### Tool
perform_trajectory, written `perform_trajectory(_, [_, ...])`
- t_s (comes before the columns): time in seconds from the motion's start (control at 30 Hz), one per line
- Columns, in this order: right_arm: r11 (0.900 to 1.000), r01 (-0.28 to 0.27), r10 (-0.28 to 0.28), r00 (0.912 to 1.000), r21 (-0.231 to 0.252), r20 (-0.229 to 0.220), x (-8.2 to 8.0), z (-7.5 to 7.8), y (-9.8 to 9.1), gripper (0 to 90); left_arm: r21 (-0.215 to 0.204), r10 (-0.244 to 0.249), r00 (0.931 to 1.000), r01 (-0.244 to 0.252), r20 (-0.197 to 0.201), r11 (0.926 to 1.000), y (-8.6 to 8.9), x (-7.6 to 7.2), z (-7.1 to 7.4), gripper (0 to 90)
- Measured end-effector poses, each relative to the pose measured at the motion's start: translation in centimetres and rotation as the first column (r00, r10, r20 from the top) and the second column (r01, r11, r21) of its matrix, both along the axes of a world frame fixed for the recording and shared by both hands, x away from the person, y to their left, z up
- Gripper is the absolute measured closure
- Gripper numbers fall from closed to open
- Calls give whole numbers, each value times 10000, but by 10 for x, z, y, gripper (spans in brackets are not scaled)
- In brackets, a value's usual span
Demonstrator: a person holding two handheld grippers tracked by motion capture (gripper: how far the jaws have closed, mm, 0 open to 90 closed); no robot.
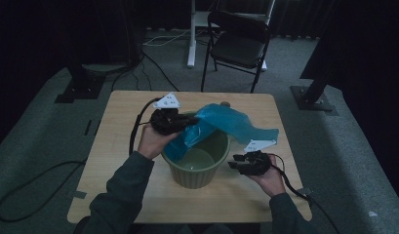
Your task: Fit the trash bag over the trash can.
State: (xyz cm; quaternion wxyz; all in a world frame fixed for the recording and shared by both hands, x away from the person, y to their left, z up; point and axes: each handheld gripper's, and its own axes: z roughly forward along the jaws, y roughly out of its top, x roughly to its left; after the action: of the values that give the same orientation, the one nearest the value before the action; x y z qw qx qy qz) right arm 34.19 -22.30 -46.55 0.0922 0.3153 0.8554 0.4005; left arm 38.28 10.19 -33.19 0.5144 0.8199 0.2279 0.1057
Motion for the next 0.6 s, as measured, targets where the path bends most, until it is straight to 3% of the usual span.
perform_trajectory(0.27, [9995, 58, -64, 9998, 301, 213, -6, 13, -5, 565, 33, 167, 9998, -167, -120, 9999, 11, -1, -4, 880])
perform_trajectory(0.6, [9978, -4, -51, 9965, 666, 830, -14, 36, -7, 567, 93, 305, 9994, -304, -189, 9995, 21, -2, -8, 879])
